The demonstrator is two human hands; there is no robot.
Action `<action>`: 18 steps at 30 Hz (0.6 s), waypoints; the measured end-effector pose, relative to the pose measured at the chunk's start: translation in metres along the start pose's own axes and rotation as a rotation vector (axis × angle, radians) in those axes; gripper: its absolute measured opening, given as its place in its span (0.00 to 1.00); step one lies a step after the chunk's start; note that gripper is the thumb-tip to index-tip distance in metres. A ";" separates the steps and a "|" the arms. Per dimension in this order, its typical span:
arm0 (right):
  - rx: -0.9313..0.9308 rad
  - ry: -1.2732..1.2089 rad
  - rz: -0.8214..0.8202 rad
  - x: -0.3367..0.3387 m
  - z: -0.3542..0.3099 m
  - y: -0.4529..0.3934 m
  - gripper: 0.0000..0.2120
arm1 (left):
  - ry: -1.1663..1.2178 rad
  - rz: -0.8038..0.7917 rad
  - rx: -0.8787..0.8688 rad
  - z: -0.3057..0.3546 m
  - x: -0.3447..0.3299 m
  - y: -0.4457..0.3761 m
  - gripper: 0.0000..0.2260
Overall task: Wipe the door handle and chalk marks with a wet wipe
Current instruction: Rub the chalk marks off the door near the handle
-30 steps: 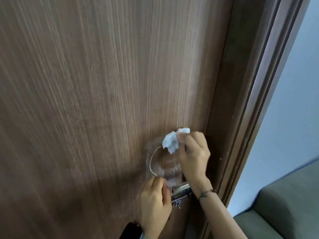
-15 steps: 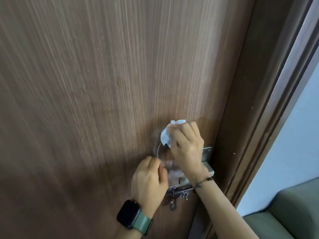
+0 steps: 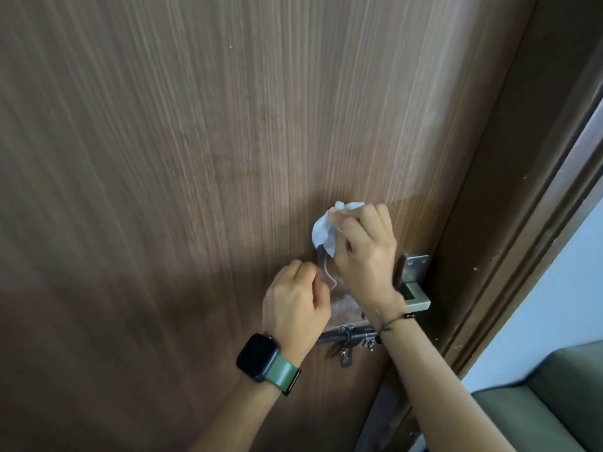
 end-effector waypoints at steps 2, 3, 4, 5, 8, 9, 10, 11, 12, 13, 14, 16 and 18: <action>0.042 -0.032 -0.117 -0.012 -0.011 0.026 0.06 | 0.002 0.015 0.000 -0.005 0.002 0.003 0.10; 0.067 -0.047 -0.210 -0.019 -0.016 0.043 0.04 | 0.002 0.020 -0.002 -0.008 0.004 0.005 0.11; 0.084 -0.055 -0.307 -0.022 -0.020 0.059 0.02 | 0.002 0.020 -0.003 -0.010 0.004 0.007 0.11; 0.096 -0.048 -0.378 -0.023 -0.022 0.069 0.02 | 0.006 0.013 -0.001 -0.013 0.004 0.009 0.11; 0.040 -0.003 -0.264 -0.006 -0.012 0.050 0.10 | 0.030 -0.001 0.024 -0.017 0.002 0.013 0.10; -0.004 0.011 -0.168 0.002 -0.006 0.032 0.11 | 0.045 -0.001 0.032 -0.017 0.003 0.014 0.09; -0.032 0.024 -0.091 0.008 -0.002 0.015 0.12 | 0.060 0.000 0.038 -0.017 0.003 0.014 0.09; -0.040 0.034 -0.050 0.008 -0.001 0.002 0.13 | 0.072 0.002 0.043 -0.016 0.003 0.014 0.08; -0.029 0.039 -0.051 0.004 -0.003 -0.004 0.14 | 0.077 0.003 0.045 -0.016 0.002 0.014 0.08; -0.004 0.043 -0.085 -0.003 -0.008 -0.002 0.13 | 0.073 0.002 0.047 -0.016 0.001 0.014 0.09; 0.029 0.055 -0.146 -0.011 -0.014 0.008 0.10 | 0.066 -0.004 0.046 -0.017 0.000 0.015 0.11; 0.107 0.074 -0.337 -0.027 -0.026 0.046 0.04 | 0.053 -0.011 0.029 -0.018 -0.001 0.017 0.13; 0.154 0.096 -0.520 -0.032 -0.029 0.084 0.04 | 0.044 -0.020 0.016 -0.020 -0.001 0.021 0.12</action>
Point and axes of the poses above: each hand's wrist, its own y-axis away from the middle knuckle, its own x-axis out of the back of the hand, z = x × y, the point moved 8 cm from there along -y, towards the middle knuckle, and after that the axes turned 7 degrees about x, right-handed, at the moved point
